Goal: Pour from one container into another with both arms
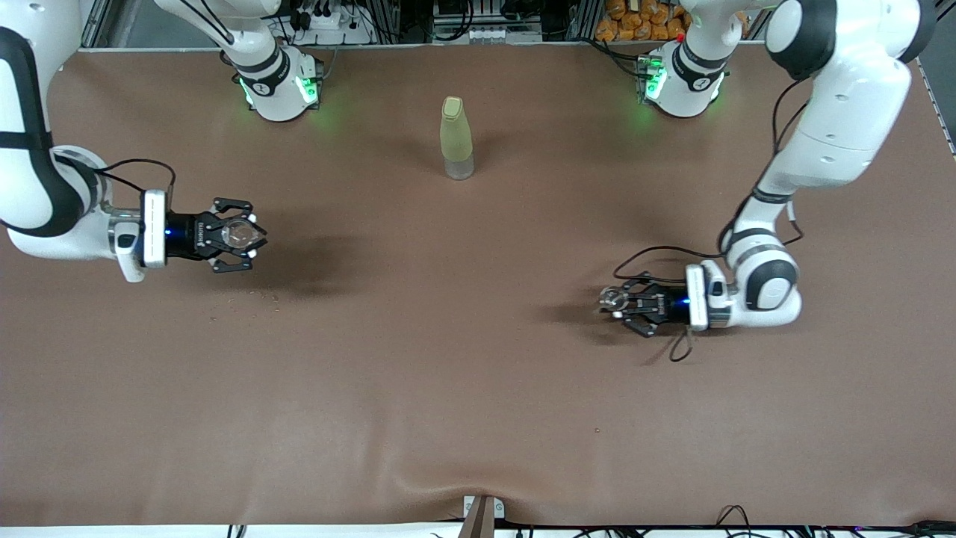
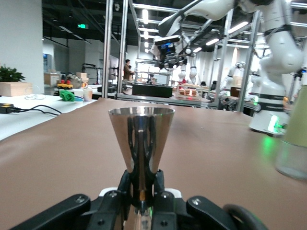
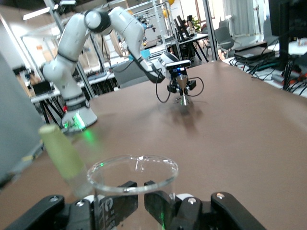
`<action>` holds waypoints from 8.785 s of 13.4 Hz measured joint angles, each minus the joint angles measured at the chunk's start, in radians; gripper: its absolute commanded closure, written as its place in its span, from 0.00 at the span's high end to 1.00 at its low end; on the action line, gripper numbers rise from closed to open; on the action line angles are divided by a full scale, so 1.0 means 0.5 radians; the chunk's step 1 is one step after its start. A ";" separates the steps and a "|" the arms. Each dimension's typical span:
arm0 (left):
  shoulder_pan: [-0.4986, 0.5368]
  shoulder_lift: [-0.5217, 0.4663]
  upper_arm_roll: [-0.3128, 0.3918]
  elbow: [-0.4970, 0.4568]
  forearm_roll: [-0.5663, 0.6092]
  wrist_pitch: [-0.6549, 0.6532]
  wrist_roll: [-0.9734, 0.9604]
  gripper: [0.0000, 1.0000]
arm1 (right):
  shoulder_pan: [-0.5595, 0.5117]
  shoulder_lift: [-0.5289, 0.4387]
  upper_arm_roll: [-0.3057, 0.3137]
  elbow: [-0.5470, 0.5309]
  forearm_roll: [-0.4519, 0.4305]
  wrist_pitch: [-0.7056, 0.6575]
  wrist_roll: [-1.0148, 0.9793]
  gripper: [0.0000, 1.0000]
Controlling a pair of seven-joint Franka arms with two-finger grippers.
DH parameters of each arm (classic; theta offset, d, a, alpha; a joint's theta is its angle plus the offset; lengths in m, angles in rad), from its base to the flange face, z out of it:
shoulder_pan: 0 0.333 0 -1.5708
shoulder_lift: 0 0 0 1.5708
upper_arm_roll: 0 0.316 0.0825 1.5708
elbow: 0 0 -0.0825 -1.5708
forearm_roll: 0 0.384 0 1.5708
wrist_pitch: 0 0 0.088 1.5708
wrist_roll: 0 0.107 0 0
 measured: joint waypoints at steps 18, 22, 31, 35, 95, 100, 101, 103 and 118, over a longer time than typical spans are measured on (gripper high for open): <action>0.913 0.082 -0.014 0.100 0.777 -0.428 0.103 0.00 | -0.275 0.844 0.003 0.250 -0.034 -0.062 -1.112 0.00; 0.833 0.159 -0.040 0.110 0.690 -0.427 0.108 0.00 | -0.275 0.980 0.013 0.336 -0.033 0.025 -1.134 0.00; 0.768 0.272 -0.038 0.144 0.652 -0.343 0.164 0.00 | -0.271 1.093 0.049 0.387 -0.024 0.064 -1.126 0.60; 0.757 0.273 -0.038 0.148 0.652 -0.317 0.164 0.00 | -0.270 1.094 0.050 0.387 -0.024 0.061 -1.069 0.70; 0.854 -0.334 -0.014 0.696 1.458 -0.304 -1.432 1.00 | 0.297 -0.649 0.171 1.169 -2.137 -0.241 4.130 1.00; 0.754 -0.516 -0.032 0.829 1.761 -0.303 -2.313 1.00 | 0.196 -0.645 0.255 1.177 -2.170 -0.235 4.133 1.00; 0.724 -0.552 -0.043 0.835 1.774 -0.303 -2.474 1.00 | 0.186 -0.645 0.256 1.177 -2.183 -0.229 4.132 1.00; 0.650 -0.631 -0.065 0.840 1.821 -0.303 -2.819 1.00 | 0.174 -0.644 0.256 1.178 -2.229 -0.221 4.131 1.00; 0.375 -0.930 -0.090 0.916 2.456 -0.261 -4.422 1.00 | -0.055 -0.636 0.444 1.179 -2.298 -0.156 4.128 1.00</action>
